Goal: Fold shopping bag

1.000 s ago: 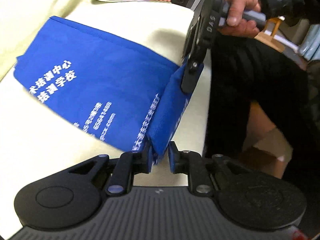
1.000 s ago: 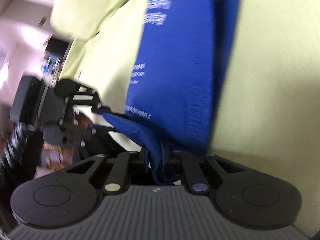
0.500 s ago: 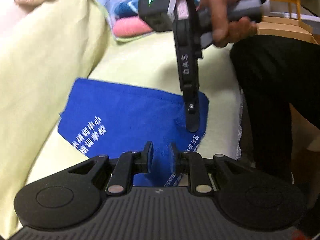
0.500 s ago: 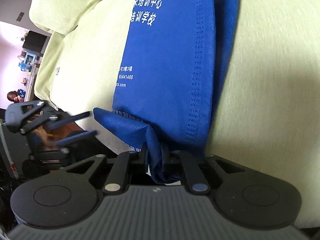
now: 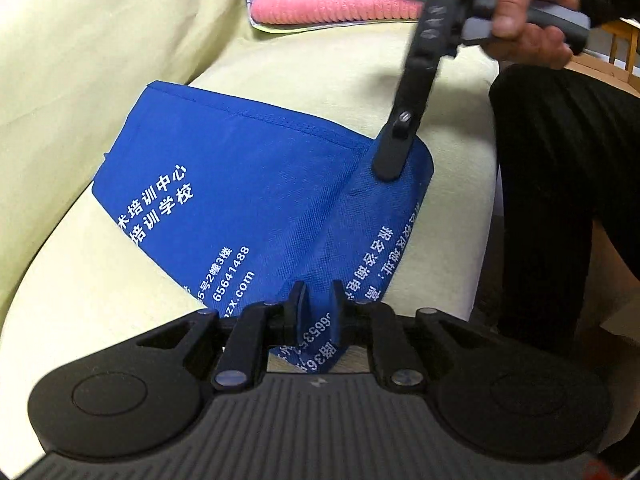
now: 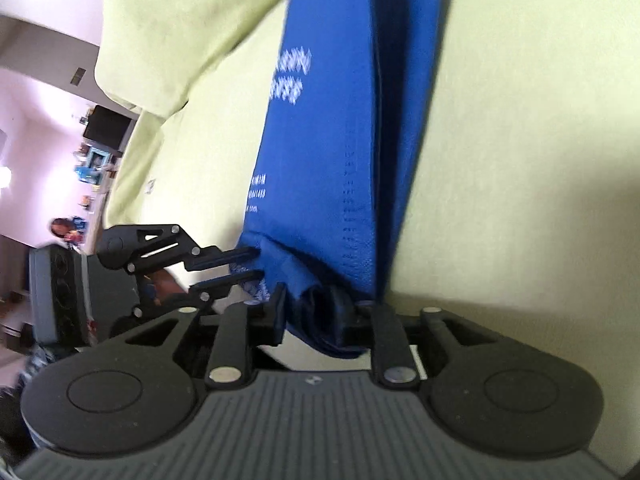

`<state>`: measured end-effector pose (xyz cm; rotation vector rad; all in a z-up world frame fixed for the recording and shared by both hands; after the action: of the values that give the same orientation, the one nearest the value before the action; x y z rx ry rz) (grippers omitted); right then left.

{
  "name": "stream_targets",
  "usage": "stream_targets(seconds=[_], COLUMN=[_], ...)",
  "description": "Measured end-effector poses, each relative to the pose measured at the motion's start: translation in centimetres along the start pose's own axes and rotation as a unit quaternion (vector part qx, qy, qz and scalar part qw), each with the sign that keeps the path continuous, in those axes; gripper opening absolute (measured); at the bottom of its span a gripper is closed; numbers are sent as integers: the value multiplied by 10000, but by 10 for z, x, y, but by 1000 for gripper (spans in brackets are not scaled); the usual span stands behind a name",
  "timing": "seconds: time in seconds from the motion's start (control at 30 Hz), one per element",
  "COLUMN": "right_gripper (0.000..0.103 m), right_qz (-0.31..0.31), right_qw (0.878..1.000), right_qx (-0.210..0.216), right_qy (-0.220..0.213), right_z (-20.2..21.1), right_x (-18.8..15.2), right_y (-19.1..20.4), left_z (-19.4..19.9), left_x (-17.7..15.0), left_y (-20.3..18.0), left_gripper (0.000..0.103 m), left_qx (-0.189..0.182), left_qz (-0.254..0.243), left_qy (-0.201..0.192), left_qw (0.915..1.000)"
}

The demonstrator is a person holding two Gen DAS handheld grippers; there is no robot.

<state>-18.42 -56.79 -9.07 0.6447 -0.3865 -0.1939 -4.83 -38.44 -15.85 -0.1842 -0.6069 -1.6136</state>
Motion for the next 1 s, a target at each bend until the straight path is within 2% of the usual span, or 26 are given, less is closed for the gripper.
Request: stream_targets(seconds=[0.07,0.1,0.17,0.23,0.33,0.4,0.43,0.47,0.5,0.53,0.6,0.73,0.83,0.87,0.9,1.0], right_gripper=[26,27,28,31,40,40,34,32,32,33,33,33,33,33,33,34], right_qz=[760,1214,2259,3295,4514,5076,5282,5430,5550,5660,5869,6350,6528,6557,6568,6491], right_qw=[9944,9861,9566,9105,8268,7714,7468,7266,7131,7022,6928,6431,6064,5999,5973,6179], right_qx=[-671,-1041,-1701,-2319,-3182,-3665,-3855,-4009,-4077,-4105,-4015,-4197,-4481,-4528,-4549,-4394], right_qy=[-296,-452,-705,-935,-1069,-1136,-1215,-1284,-1318,-1344,-1196,-834,-728,-717,-707,-620], right_z=[11,15,15,14,-1,-10,-13,-14,-16,-17,-27,-60,-72,-75,-77,-79], right_x=[-5,-8,-23,-38,-64,-74,-76,-77,-79,-81,-89,-99,-94,-90,-85,-71], right_y=[19,31,54,78,95,97,99,101,104,108,112,104,92,90,89,87], left_z=[-1,-3,-5,-5,-6,-7,-8,-9,-9,-10,-10,-11,-11,-11,-11,-9], left_x=[2,2,1,0,0,1,1,1,1,1,2,4,4,5,4,3], left_y=[1,2,4,5,5,5,5,5,4,4,4,5,5,6,6,4], left_gripper=[11,11,11,11,11,12,12,12,12,12,12,12,12,12,12,12], left_qx=[-6,-18,-53,-99,-167,-228,-260,-285,-301,-318,-356,-434,-424,-432,-427,-314], left_qz=[3,31,116,231,359,458,496,516,532,543,553,583,577,583,572,398], left_qy=[16,18,2,-10,-5,4,7,10,13,19,39,72,91,88,74,33], left_qw=[10000,10000,9999,9997,9992,9987,9984,9983,9981,9980,9978,9973,9974,9973,9974,9987])
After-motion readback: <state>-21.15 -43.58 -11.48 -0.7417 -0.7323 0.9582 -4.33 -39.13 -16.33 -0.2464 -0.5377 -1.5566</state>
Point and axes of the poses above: each gripper's, at about its wrist camera, not at the fingertips, and z roughly against the way its jaws point, y to its left, x to its top, the point moved 9 cm from there along -z, roughly the way its jaws point, and after that the axes turned 8 degrees about y, right-handed, at the moved point
